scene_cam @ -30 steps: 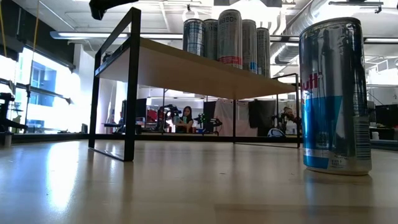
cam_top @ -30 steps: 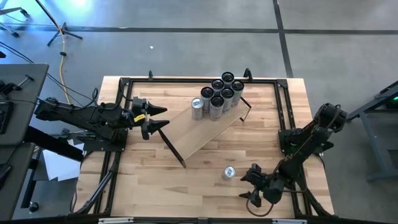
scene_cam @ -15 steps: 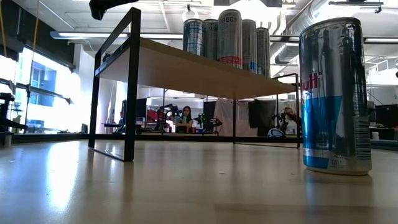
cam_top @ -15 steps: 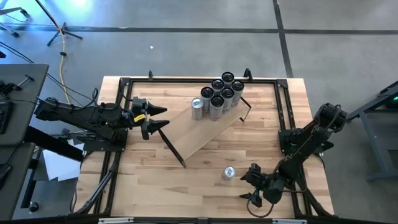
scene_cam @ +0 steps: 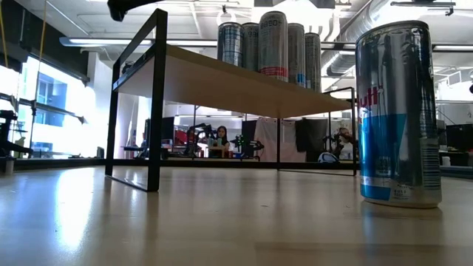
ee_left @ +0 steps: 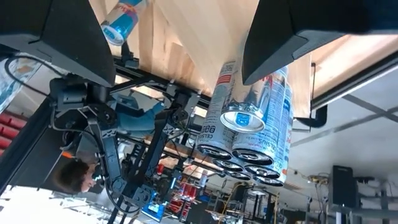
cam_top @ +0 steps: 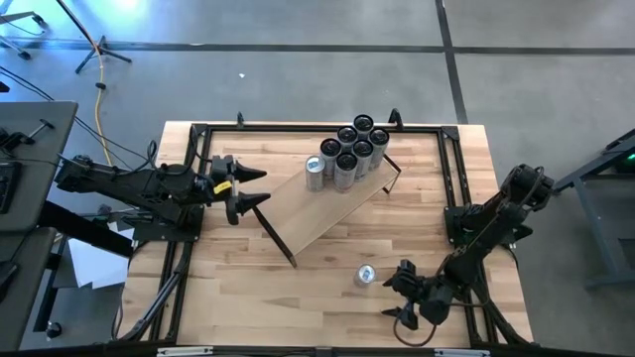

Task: Place canned beverage on shelf
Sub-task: Put the blue soda can on the shelf and align it with the other blue soda can

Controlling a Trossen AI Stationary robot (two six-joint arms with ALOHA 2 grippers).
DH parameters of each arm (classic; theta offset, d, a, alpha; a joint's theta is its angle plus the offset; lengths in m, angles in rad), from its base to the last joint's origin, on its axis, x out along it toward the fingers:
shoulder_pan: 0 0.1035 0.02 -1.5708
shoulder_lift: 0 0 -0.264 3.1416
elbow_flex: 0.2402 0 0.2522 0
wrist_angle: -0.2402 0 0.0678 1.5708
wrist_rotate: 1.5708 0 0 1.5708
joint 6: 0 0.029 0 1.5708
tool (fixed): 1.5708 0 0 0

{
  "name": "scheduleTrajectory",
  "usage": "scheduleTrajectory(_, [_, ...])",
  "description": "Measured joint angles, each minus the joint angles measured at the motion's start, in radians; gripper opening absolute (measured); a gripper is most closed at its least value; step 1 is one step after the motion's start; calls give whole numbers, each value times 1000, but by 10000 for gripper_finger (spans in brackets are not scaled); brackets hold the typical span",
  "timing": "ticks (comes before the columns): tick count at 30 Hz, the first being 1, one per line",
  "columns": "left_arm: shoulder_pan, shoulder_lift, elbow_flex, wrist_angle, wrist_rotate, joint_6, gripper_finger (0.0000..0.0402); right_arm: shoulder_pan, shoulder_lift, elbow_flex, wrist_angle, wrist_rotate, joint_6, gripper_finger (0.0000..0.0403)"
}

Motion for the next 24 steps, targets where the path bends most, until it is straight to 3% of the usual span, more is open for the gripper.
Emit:
scheduleTrajectory(8, [0,0,0,-1,1,75,321,-47,0,0,-8,-8,2,378])
scheduleTrajectory(14, [0,0,0,-28,0,74,321,-77,0,0,-93,-68,111,378])
scheduleTrajectory(24, [0,0,0,-30,-1,19,321,-43,1,0,-100,169,96,378])
